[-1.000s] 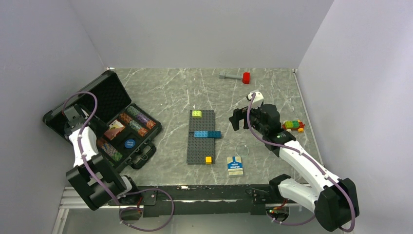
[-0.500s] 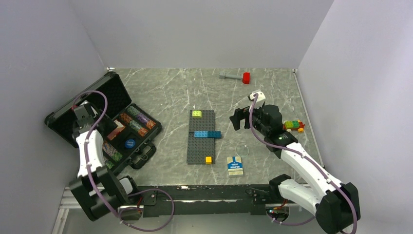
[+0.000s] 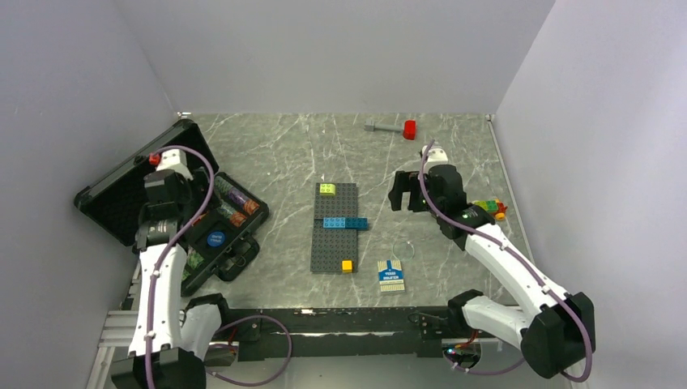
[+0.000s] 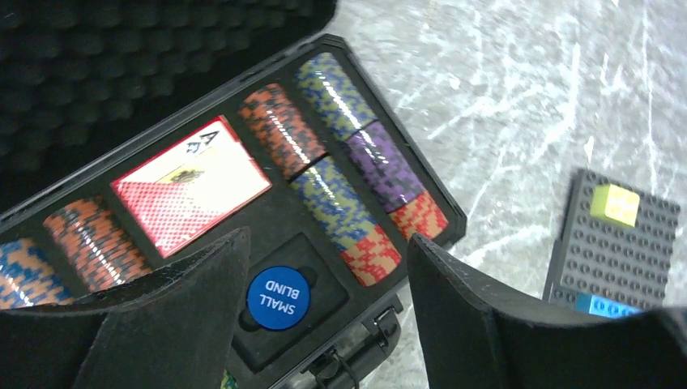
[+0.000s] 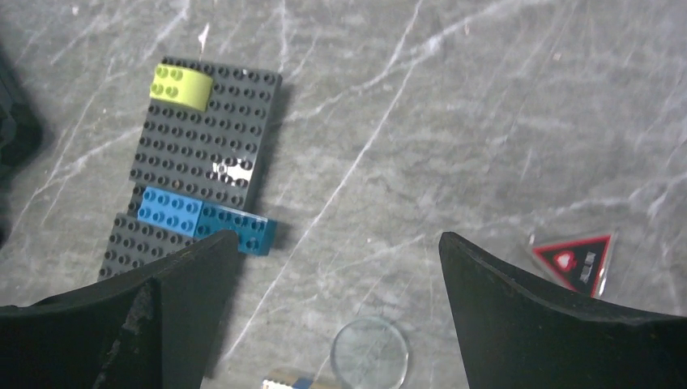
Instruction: Pack up texas hold em set
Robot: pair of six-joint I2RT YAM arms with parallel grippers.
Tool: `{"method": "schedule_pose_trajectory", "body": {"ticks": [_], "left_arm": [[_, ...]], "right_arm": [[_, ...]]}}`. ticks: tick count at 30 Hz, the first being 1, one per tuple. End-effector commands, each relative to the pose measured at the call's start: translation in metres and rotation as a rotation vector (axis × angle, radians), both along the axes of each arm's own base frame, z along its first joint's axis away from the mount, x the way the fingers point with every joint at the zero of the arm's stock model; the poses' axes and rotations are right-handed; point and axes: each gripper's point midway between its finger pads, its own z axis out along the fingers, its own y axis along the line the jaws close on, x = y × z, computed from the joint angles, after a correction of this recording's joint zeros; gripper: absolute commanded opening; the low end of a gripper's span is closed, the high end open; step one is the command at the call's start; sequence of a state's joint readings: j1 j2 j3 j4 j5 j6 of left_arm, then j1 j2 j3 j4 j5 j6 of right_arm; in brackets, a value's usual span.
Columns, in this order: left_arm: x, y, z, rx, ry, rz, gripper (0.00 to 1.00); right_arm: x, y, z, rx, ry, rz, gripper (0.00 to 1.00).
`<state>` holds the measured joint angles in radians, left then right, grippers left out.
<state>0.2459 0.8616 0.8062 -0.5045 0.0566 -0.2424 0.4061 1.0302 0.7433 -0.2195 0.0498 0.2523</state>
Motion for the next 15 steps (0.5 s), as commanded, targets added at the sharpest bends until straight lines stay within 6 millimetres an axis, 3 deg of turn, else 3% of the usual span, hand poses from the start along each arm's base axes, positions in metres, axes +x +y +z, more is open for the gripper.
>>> {"method": "schedule_pose_trajectory", "body": {"ticks": [1, 8, 12, 15], "left_arm": [[0.008, -0.026, 0.016, 0.062, -0.073, -0.146, 0.76], [0.011, -0.064, 0.006, 0.044, -0.035, -0.313, 0.77], [0.012, -0.076, -0.001, 0.001, -0.013, -0.371, 0.77], [0.012, -0.081, -0.004, -0.017, -0.002, -0.392, 0.77]], "right_arm": [[-0.026, 0.002, -0.02, 0.045, 0.224, -0.042, 1.0], [-0.085, 0.018, -0.059, -0.028, 0.483, -0.035, 1.0], [-0.129, 0.032, -0.089, -0.108, 0.62, -0.005, 0.99], [-0.152, 0.031, -0.109, -0.154, 0.684, -0.017, 0.99]]}}
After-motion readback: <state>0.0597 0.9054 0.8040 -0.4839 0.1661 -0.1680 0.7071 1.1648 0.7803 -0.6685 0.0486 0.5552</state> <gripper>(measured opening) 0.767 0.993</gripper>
